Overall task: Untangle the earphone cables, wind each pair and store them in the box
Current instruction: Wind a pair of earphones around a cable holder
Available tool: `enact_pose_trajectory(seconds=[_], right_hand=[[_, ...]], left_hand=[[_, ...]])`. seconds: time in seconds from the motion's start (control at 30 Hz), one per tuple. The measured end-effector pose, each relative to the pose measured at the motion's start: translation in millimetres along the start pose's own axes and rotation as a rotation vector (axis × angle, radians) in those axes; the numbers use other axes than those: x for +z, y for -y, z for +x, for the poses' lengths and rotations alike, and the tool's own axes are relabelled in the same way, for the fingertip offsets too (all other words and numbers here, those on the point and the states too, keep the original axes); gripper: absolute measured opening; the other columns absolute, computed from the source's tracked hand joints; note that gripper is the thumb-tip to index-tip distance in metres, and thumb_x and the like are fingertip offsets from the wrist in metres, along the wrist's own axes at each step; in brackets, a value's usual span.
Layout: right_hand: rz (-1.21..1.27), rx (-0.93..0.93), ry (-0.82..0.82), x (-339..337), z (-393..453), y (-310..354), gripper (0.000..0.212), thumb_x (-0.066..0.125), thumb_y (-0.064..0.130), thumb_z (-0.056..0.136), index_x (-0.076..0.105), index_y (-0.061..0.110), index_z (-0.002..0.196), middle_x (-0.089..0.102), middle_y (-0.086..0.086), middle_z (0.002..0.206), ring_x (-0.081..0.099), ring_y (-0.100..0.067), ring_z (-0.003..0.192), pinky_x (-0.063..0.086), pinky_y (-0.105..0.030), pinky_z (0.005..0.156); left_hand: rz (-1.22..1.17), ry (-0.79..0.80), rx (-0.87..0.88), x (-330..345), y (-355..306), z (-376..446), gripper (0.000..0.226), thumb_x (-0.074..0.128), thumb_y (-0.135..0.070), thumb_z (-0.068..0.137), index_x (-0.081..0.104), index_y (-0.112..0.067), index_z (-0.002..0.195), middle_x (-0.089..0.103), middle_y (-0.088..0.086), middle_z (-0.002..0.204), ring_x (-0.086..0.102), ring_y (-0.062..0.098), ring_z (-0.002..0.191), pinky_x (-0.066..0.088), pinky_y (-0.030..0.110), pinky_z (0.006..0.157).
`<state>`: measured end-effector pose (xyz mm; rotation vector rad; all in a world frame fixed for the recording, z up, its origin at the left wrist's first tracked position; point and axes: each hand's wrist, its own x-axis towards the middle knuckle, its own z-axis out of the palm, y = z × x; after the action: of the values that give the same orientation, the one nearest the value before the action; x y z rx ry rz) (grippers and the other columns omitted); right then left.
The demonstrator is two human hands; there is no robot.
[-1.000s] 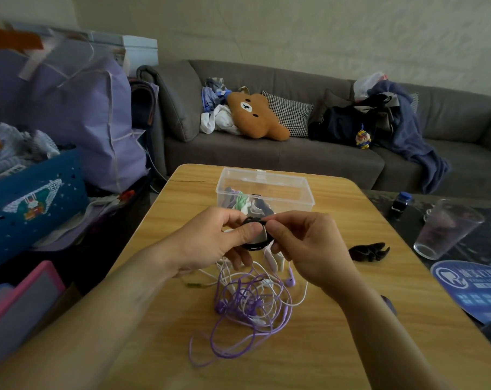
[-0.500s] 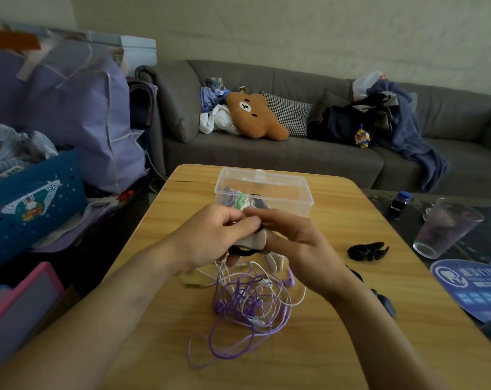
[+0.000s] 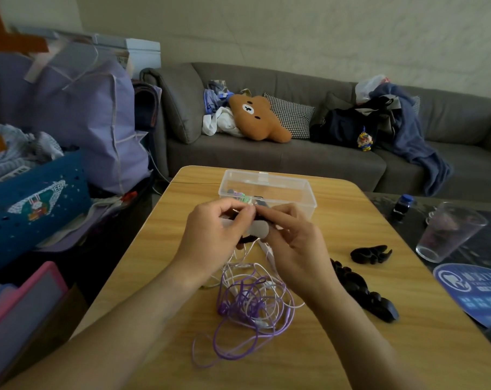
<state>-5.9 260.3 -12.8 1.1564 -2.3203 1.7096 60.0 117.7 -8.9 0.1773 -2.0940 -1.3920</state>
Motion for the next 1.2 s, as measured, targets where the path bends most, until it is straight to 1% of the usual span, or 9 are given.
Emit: enact_pose_trajectory(seconds=[0.1, 0.2, 0.33, 0.43, 0.53, 0.6, 0.7, 0.9, 1.2], right_hand=[[0.106, 0.021, 0.021, 10.3, -5.1, 3.9, 0.029, 0.05, 0.028, 0.097, 0.075, 0.022, 0.111, 0.054, 0.005, 0.114, 0.055, -0.008, 0.11, 0.051, -0.022, 0.087], [0.048, 0.037, -0.172, 20.9, -5.8, 3.5, 0.02, 0.06, 0.031, 0.098, 0.076, 0.021, 0.099, 0.059, 0.007, 0.109, 0.061, -0.005, 0.101, 0.05, -0.014, 0.074], [0.339, 0.17, -0.391, 21.9, -4.0, 1.3, 0.01, 0.073, 0.029, 0.089, 0.077, 0.021, 0.09, 0.073, -0.005, 0.096, 0.073, -0.017, 0.082, 0.059, -0.027, 0.071], [0.67, 0.338, -0.465, 15.2, -4.9, 4.6, 0.02, 0.075, 0.023, 0.085, 0.076, 0.005, 0.091, 0.076, -0.015, 0.084, 0.076, -0.028, 0.081, 0.061, -0.032, 0.069], [0.842, 0.476, -0.493, 9.0, -4.2, 4.0, 0.027, 0.077, 0.022, 0.083, 0.075, -0.002, 0.095, 0.077, -0.015, 0.086, 0.076, -0.025, 0.083, 0.06, -0.026, 0.066], [0.911, 0.549, -0.489, 11.1, -4.0, 3.9, 0.029, 0.078, 0.024, 0.082, 0.075, -0.001, 0.097, 0.077, -0.016, 0.09, 0.076, -0.026, 0.086, 0.061, -0.035, 0.075], [0.888, 0.585, -0.503, 18.3, -3.5, 2.9, 0.025, 0.078, 0.026, 0.083, 0.077, 0.005, 0.097, 0.077, -0.014, 0.091, 0.075, -0.028, 0.091, 0.059, -0.045, 0.086], [0.856, 0.574, -0.515, 9.6, 6.1, 3.2, 0.01, 0.074, 0.016, 0.087, 0.078, 0.011, 0.094, 0.078, -0.008, 0.087, 0.076, -0.024, 0.085, 0.06, -0.037, 0.078], [0.458, 0.435, -0.447, 16.8, 5.6, 1.5, 0.027, 0.084, 0.025, 0.078, 0.078, 0.02, 0.104, 0.078, 0.009, 0.083, 0.074, -0.004, 0.083, 0.058, -0.027, 0.079]], left_hand=[[-0.169, -0.16, -0.237, 7.8, -0.4, -2.8, 0.016, 0.065, -0.031, 0.094, 0.074, -0.019, 0.091, 0.072, 0.002, 0.081, 0.07, 0.014, 0.069, 0.059, 0.03, 0.059], [-0.299, -0.167, -0.384, 17.8, -4.1, -6.0, 0.028, 0.061, -0.038, 0.095, 0.073, -0.013, 0.092, 0.071, 0.003, 0.075, 0.066, 0.012, 0.059, 0.05, 0.024, 0.052], [-0.396, -0.092, -0.283, 25.8, -12.7, -10.7, 0.031, 0.059, -0.036, 0.096, 0.07, -0.007, 0.096, 0.069, 0.008, 0.075, 0.063, 0.019, 0.061, 0.049, 0.028, 0.055], [-0.213, 0.049, -0.147, 15.6, -16.2, -8.2, 0.013, 0.07, -0.028, 0.089, 0.073, -0.023, 0.1, 0.076, -0.005, 0.088, 0.072, 0.009, 0.077, 0.054, 0.021, 0.063], [-0.187, 0.202, -0.194, 4.5, -16.2, -6.0, 0.029, 0.077, -0.017, 0.082, 0.072, -0.025, 0.109, 0.077, -0.009, 0.099, 0.071, 0.006, 0.095, 0.055, 0.02, 0.082], [-0.252, 0.17, -0.25, 6.0, -16.7, -7.5, 0.034, 0.076, -0.006, 0.081, 0.071, -0.021, 0.111, 0.077, -0.008, 0.098, 0.072, 0.006, 0.095, 0.054, 0.016, 0.078], [-0.315, -0.022, -0.376, 21.7, -18.4, -7.7, 0.033, 0.075, 0.003, 0.08, 0.073, -0.018, 0.106, 0.078, -0.005, 0.09, 0.073, 0.008, 0.087, 0.055, 0.015, 0.071], [-0.555, -0.218, -0.617, 53.0, -10.4, 4.1, 0.021, 0.073, -0.008, 0.085, 0.075, -0.022, 0.101, 0.078, 0.0, 0.095, 0.072, 0.021, 0.096, 0.055, 0.04, 0.093], [-0.637, -0.338, -0.559, 62.4, -15.3, 7.0, 0.021, 0.069, -0.007, 0.088, 0.073, -0.023, 0.101, 0.077, 0.001, 0.094, 0.074, 0.017, 0.09, 0.057, 0.032, 0.081]])
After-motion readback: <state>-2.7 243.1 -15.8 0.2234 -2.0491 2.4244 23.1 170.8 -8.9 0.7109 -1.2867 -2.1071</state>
